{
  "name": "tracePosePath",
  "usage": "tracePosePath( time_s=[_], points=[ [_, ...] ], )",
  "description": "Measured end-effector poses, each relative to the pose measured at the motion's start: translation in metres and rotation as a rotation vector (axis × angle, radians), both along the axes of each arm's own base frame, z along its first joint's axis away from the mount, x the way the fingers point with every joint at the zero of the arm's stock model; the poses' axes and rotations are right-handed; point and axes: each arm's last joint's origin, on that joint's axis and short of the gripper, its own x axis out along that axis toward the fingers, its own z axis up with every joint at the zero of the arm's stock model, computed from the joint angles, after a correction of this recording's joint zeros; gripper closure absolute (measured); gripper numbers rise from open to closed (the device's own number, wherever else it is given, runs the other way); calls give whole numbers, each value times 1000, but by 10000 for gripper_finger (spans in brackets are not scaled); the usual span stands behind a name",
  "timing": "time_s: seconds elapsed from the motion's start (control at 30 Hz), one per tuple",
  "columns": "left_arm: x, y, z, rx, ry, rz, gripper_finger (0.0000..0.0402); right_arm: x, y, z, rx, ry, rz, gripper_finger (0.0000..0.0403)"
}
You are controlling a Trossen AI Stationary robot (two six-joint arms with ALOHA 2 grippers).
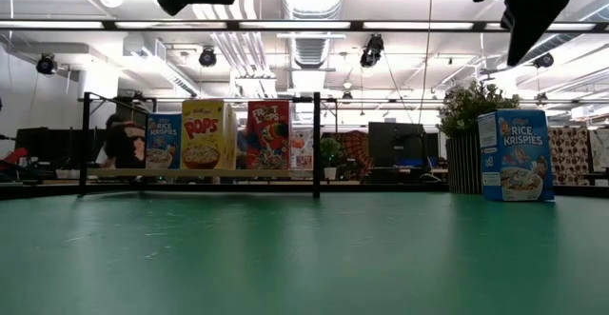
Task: Stack cereal on shelf
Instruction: Adjust the yellow cereal boxes on the shelf
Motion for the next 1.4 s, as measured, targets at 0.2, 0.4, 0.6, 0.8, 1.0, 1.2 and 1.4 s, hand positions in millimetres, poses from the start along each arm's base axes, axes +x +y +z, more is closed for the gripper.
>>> tracePosePath(
  time_s=[0.2, 0.4, 0.6, 0.8, 1.0, 1.2, 1.4],
  points=[
    [0, 0, 0, 4, 1, -1, 402, 7, -1, 8, 71, 7, 6, 354],
    [-5, 9, 9, 164, 45, 228, 402, 9, -2, 13, 45, -20, 42, 290],
    [-23, 50, 45, 310, 233, 513, 402, 28, -2, 18, -3, -195, 131, 263],
    [-38, 116, 58, 109, 282, 437, 402, 40, -2, 16, -60, -222, 237, 281],
    [-46, 184, 35, -89, 311, 574, 402, 42, -2, 12, -57, -209, 237, 326],
    [-39, 225, 6, -199, 408, 672, 402, 42, -2, 12, -57, -208, 237, 377],
    [-28, 245, -12, -183, 557, 793, 402, 42, -2, 9, -59, -197, 244, 393]
  ],
)
